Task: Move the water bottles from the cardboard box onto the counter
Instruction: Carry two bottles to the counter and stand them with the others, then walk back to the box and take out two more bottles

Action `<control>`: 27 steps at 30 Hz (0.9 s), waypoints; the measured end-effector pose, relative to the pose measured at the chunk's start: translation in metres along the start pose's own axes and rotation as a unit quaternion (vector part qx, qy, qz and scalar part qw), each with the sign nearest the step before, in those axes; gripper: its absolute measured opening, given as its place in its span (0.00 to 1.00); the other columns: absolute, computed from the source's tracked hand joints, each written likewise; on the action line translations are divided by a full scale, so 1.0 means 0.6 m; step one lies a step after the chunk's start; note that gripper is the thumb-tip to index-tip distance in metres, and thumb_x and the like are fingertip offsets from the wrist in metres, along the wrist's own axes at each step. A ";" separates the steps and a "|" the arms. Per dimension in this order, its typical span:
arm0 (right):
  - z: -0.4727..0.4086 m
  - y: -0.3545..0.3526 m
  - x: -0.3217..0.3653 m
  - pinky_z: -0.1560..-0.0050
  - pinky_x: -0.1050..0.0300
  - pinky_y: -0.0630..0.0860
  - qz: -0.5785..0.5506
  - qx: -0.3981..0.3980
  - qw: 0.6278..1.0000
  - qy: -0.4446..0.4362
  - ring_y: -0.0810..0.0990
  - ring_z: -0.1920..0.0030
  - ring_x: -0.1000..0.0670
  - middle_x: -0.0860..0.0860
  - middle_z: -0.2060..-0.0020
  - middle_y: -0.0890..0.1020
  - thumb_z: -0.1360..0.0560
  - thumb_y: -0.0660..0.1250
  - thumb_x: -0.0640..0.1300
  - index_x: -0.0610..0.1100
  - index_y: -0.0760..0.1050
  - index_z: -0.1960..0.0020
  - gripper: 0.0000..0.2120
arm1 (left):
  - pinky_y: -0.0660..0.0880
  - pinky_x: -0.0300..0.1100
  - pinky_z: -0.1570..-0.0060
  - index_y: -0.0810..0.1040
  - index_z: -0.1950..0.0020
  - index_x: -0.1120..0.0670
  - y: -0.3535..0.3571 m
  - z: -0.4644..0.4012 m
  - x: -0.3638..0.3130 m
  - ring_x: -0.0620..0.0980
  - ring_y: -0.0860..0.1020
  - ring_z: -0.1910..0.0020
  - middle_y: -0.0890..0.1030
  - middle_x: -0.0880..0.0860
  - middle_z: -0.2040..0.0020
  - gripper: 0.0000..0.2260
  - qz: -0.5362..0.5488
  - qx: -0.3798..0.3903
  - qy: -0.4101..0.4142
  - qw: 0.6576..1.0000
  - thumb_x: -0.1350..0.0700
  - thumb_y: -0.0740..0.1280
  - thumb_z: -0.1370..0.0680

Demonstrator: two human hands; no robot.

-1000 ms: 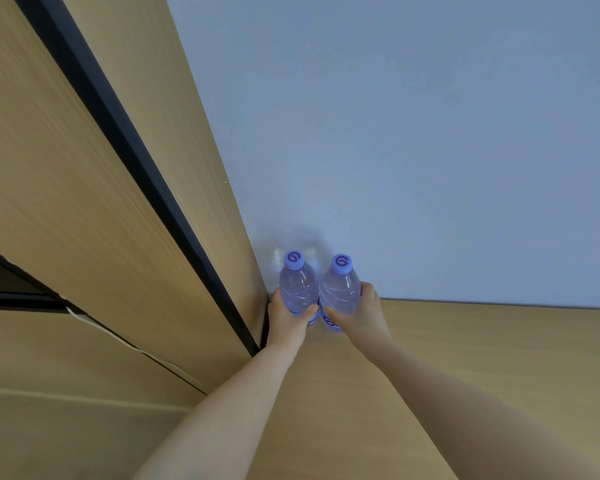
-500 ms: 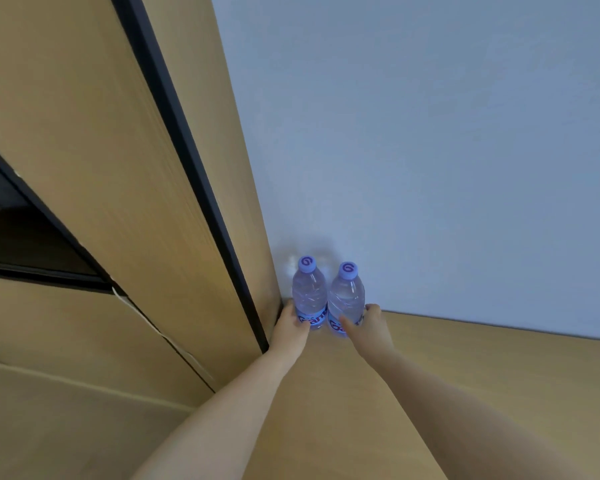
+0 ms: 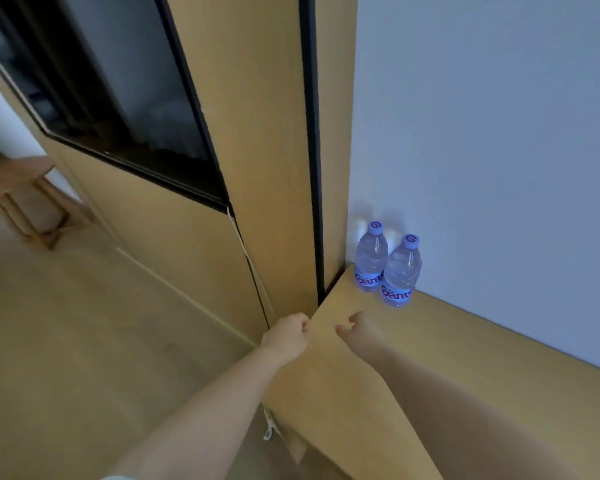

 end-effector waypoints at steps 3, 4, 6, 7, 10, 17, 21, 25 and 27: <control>0.020 0.067 0.062 0.48 0.56 0.70 0.039 0.043 0.997 -0.049 0.75 0.47 0.46 0.43 0.44 0.76 0.22 0.65 0.49 0.37 0.68 0.35 0.21 | 0.75 0.48 0.43 0.73 0.33 0.53 -0.046 0.045 0.076 0.53 0.77 0.41 0.78 0.52 0.38 0.15 -0.041 -0.034 -0.042 0.998 0.50 0.56 0.18; 0.026 0.089 0.085 0.51 0.57 0.69 0.061 0.058 0.994 -0.068 0.75 0.49 0.47 0.44 0.47 0.75 0.22 0.64 0.49 0.37 0.69 0.36 0.20 | 0.75 0.48 0.43 0.75 0.35 0.53 -0.063 0.059 0.105 0.54 0.77 0.41 0.79 0.53 0.39 0.15 -0.047 -0.047 -0.060 0.996 0.50 0.56 0.18; 0.039 0.133 0.130 0.53 0.56 0.70 0.098 0.089 0.986 -0.100 0.77 0.48 0.46 0.45 0.48 0.76 0.21 0.63 0.50 0.39 0.70 0.38 0.18 | 0.74 0.47 0.45 0.77 0.39 0.53 -0.098 0.089 0.166 0.55 0.78 0.42 0.80 0.54 0.41 0.14 -0.057 -0.070 -0.101 0.991 0.50 0.56 0.18; 0.046 0.157 0.153 0.53 0.56 0.71 0.113 0.108 0.981 -0.114 0.77 0.47 0.46 0.46 0.48 0.77 0.21 0.62 0.51 0.39 0.70 0.38 0.18 | 0.74 0.47 0.46 0.77 0.40 0.53 -0.115 0.105 0.198 0.56 0.78 0.42 0.80 0.54 0.41 0.14 -0.061 -0.078 -0.122 0.988 0.50 0.56 0.18; 0.069 0.237 0.225 0.56 0.55 0.75 0.182 0.160 0.955 -0.173 0.78 0.55 0.48 0.50 0.59 0.75 0.20 0.61 0.51 0.39 0.69 0.39 0.17 | 0.75 0.47 0.46 0.79 0.43 0.54 -0.165 0.149 0.299 0.56 0.79 0.42 0.81 0.57 0.42 0.14 -0.069 -0.092 -0.184 0.976 0.52 0.56 0.19; 0.116 0.457 0.415 0.43 0.52 0.76 0.306 0.229 0.887 -0.259 0.77 0.41 0.46 0.45 0.38 0.76 0.21 0.61 0.54 0.42 0.67 0.31 0.23 | 0.75 0.45 0.49 0.79 0.44 0.56 -0.286 0.236 0.552 0.55 0.80 0.44 0.82 0.56 0.43 0.12 -0.068 -0.102 -0.294 0.948 0.56 0.58 0.20; 0.135 0.589 0.538 0.39 0.48 0.74 0.358 0.247 0.852 -0.289 0.76 0.40 0.44 0.44 0.37 0.75 0.21 0.61 0.53 0.41 0.68 0.32 0.22 | 0.74 0.45 0.44 0.76 0.40 0.54 -0.379 0.278 0.694 0.56 0.78 0.40 0.79 0.56 0.39 0.13 -0.058 -0.124 -0.327 0.935 0.55 0.57 0.20; 0.158 0.711 0.649 0.40 0.55 0.71 0.388 0.254 0.826 -0.320 0.74 0.35 0.43 0.41 0.34 0.74 0.20 0.61 0.52 0.39 0.68 0.32 0.23 | 0.73 0.45 0.43 0.75 0.37 0.54 -0.447 0.320 0.817 0.56 0.77 0.39 0.78 0.56 0.38 0.15 -0.044 -0.133 -0.355 0.924 0.54 0.55 0.20; 0.165 0.764 0.691 0.39 0.56 0.70 0.399 0.265 0.814 -0.327 0.72 0.34 0.43 0.41 0.33 0.73 0.19 0.61 0.51 0.38 0.67 0.31 0.22 | 0.73 0.46 0.43 0.75 0.36 0.54 -0.477 0.334 0.870 0.57 0.77 0.39 0.78 0.56 0.38 0.16 -0.034 -0.136 -0.367 0.920 0.54 0.55 0.20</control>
Point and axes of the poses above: each hand's wrist, its own z-axis away from the middle knuckle, its own y-axis out of the palm, x = y × z, the point moved 10 cm from there along -z, towards the middle knuckle
